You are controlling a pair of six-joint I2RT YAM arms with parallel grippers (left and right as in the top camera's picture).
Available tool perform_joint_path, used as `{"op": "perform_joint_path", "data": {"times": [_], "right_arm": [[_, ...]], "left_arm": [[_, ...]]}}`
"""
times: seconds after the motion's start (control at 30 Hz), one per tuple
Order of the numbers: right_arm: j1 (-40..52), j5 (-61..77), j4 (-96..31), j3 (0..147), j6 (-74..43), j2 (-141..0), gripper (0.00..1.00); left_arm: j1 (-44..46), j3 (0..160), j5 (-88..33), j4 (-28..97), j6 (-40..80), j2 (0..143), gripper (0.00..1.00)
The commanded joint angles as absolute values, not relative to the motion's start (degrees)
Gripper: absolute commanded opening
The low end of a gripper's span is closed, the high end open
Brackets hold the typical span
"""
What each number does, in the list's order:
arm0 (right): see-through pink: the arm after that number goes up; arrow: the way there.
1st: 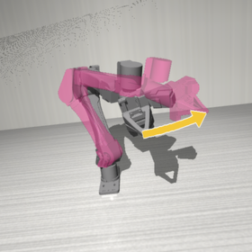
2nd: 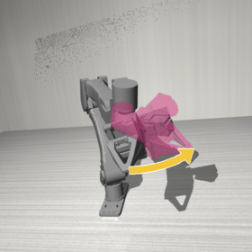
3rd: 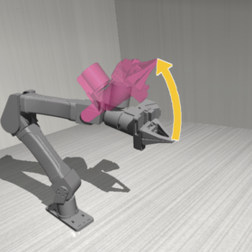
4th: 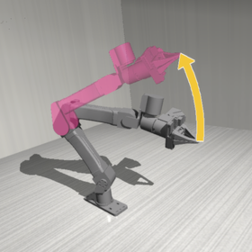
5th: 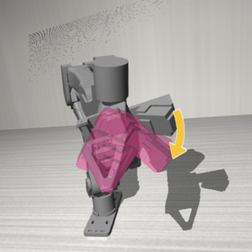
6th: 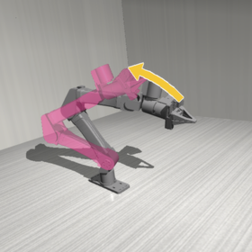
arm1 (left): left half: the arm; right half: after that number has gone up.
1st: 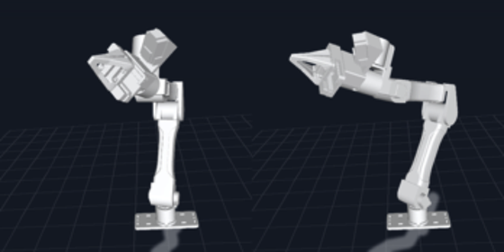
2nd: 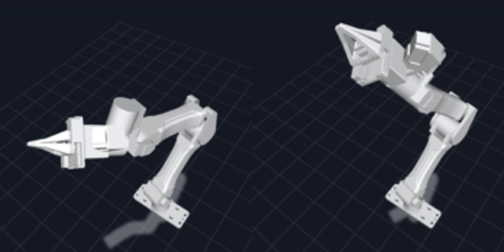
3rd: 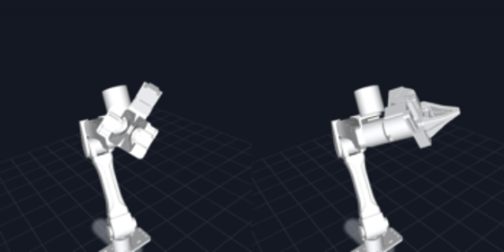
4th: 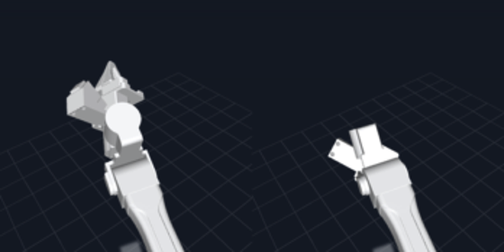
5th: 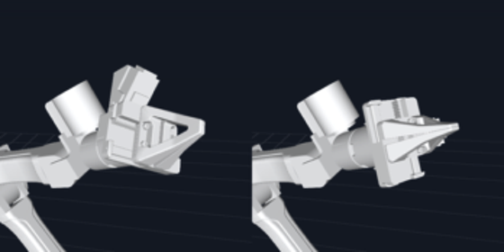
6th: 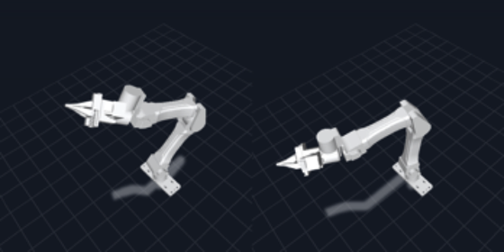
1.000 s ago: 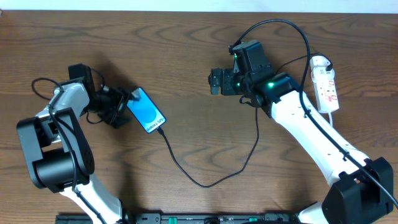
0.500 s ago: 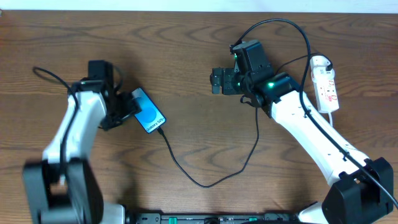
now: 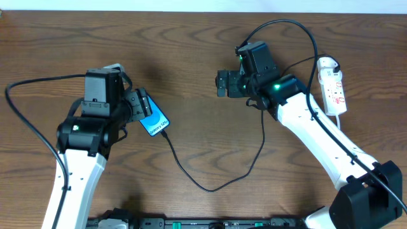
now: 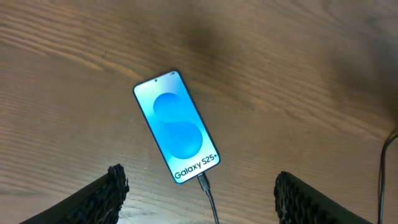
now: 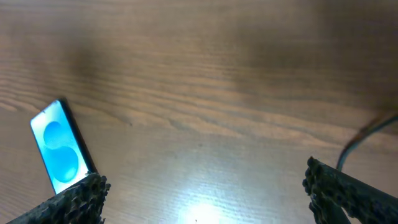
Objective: Plug charger to phone and switch on socket
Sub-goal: 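Lower the phone flat onto the table with the left gripper, then move the right gripper right to the white power strip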
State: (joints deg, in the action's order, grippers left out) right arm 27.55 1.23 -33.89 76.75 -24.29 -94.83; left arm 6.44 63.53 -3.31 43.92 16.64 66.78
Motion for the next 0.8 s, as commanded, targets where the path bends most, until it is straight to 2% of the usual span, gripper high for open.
{"op": "perform_joint_path", "data": {"times": [0.0,0.2,0.3,0.47,0.67,0.77], "right_arm": [[27.8,0.3,-34.8,77.1,-23.5,-93.9,0.99],[27.2,2.3,-36.9,77.1,-23.2,-93.9,0.99],[24.3,9.7,-39.8,77.9,-20.5,-93.9,0.99],[16.2,19.4,-48.2,82.2,-14.1,-93.9,0.99],[4.7,19.5,-60.3,92.1,-8.5,-93.9,0.99],[-4.4,20.5,-63.4,97.0,-4.4,-93.9,0.99]], "left_arm": [[6.6,64.0,-2.1,44.1,15.9,66.6,0.78],[6.6,64.0,-2.1,44.1,15.9,67.2,0.78],[6.6,64.0,-2.1,44.1,15.9,67.2,0.78],[6.6,64.0,-2.1,44.1,15.9,67.2,0.78],[6.6,64.0,-2.1,44.1,15.9,67.2,0.78],[6.6,64.0,-2.1,44.1,15.9,67.2,0.78]]}}
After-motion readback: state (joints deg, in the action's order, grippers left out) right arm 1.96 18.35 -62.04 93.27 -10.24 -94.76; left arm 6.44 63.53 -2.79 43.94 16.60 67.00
